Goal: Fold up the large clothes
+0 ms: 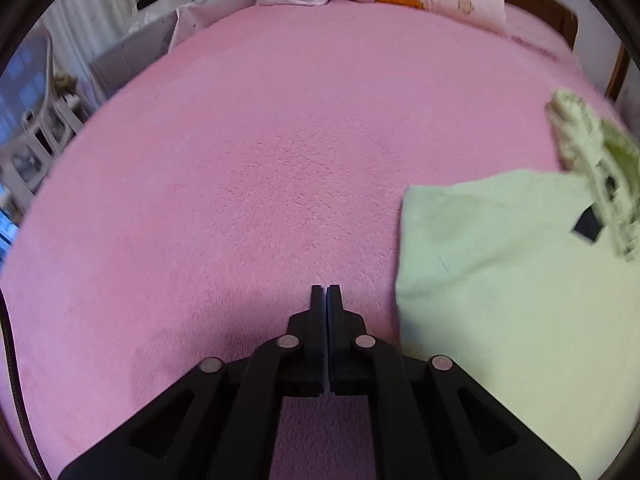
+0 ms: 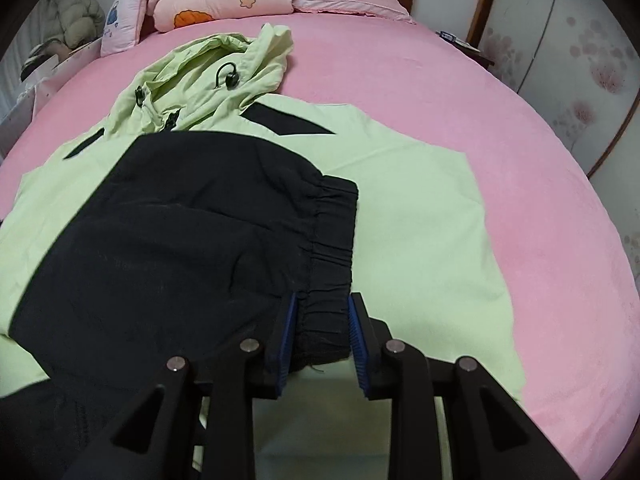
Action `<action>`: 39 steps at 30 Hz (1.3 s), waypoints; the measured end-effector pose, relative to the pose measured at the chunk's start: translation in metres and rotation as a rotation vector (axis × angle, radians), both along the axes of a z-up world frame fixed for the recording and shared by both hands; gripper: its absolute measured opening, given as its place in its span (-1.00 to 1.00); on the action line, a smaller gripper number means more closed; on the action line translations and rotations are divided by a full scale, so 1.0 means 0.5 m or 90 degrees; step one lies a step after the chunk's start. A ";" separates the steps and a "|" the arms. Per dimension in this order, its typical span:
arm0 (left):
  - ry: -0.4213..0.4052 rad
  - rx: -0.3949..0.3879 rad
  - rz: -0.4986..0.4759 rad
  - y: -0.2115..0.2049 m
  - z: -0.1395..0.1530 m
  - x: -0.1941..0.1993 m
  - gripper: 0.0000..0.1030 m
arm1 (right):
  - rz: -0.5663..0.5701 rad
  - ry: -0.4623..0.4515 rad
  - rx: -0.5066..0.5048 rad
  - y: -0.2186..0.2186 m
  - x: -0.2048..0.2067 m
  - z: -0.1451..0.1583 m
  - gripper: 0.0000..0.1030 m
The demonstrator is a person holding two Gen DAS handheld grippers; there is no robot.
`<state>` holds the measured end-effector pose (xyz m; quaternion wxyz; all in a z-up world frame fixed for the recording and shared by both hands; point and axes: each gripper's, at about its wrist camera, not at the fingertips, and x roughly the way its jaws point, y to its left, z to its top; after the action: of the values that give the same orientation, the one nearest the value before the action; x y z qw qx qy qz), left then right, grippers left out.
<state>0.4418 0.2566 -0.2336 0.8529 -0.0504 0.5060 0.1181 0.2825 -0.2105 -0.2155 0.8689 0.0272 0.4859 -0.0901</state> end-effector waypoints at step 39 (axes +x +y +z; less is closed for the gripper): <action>-0.128 -0.034 -0.175 -0.199 0.137 -0.225 0.68 | 0.018 -0.035 0.056 -0.009 -0.043 0.097 -0.17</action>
<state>0.3293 0.1569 -0.1653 0.9057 -0.0151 0.4233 -0.0191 0.2610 -0.2148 -0.1667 0.8810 0.0611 0.4659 -0.0553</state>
